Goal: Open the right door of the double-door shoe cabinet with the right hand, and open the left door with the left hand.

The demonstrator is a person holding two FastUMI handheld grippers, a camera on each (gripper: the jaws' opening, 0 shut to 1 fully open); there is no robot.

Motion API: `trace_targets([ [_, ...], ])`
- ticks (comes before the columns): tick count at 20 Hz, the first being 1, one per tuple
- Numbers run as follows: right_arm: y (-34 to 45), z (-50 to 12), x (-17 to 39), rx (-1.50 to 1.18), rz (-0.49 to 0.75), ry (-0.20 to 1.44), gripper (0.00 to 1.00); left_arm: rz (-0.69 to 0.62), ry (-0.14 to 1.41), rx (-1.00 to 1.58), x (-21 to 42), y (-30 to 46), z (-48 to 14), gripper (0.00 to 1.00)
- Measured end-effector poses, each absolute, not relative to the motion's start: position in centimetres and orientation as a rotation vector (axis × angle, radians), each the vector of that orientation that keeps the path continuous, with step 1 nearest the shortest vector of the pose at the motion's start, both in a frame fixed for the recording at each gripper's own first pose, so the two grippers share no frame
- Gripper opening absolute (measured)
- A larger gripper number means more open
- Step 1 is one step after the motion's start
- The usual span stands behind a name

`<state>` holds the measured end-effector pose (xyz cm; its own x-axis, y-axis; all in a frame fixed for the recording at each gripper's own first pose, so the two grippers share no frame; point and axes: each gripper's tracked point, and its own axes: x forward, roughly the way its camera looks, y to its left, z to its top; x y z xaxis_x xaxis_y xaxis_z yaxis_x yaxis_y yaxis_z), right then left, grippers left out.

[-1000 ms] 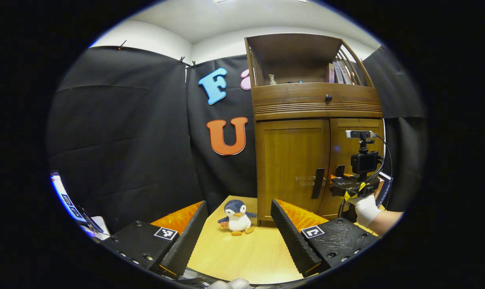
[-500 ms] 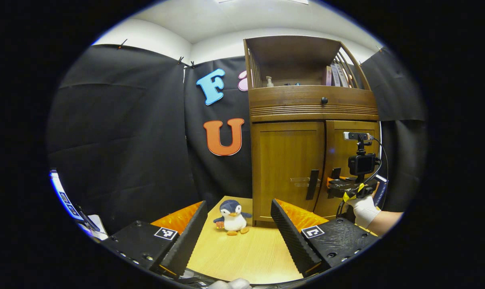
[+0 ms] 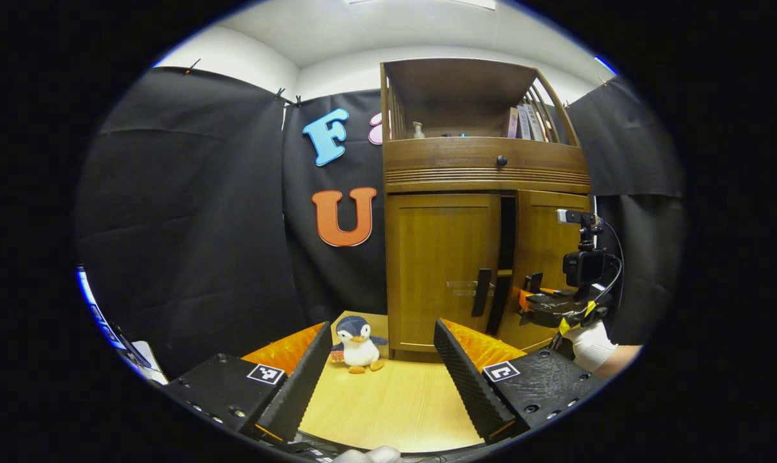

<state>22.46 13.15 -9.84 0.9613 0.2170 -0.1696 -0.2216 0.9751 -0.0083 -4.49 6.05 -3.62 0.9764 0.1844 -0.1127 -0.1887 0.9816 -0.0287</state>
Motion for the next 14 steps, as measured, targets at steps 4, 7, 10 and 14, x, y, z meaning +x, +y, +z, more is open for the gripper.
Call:
trace_targets([
  [4,11.6,-10.0,20.0,-0.024,0.218,0.173,0.34,0.158,0.101,-0.034,-4.9,5.0,-3.5,0.96],
  [7,10.1,-10.0,18.3,-0.029,0.213,0.173,0.34,0.133,0.099,-0.036,-5.2,4.3,-3.6,0.96],
  [10,8.7,-10.1,16.8,-0.037,0.202,0.174,0.33,0.104,0.096,-0.031,-5.4,3.5,-3.6,0.96],
  [14,7.0,-10.1,15.3,-0.034,0.189,0.179,0.3,0.065,0.086,-0.026,-5.6,2.5,-3.4,0.96],
])
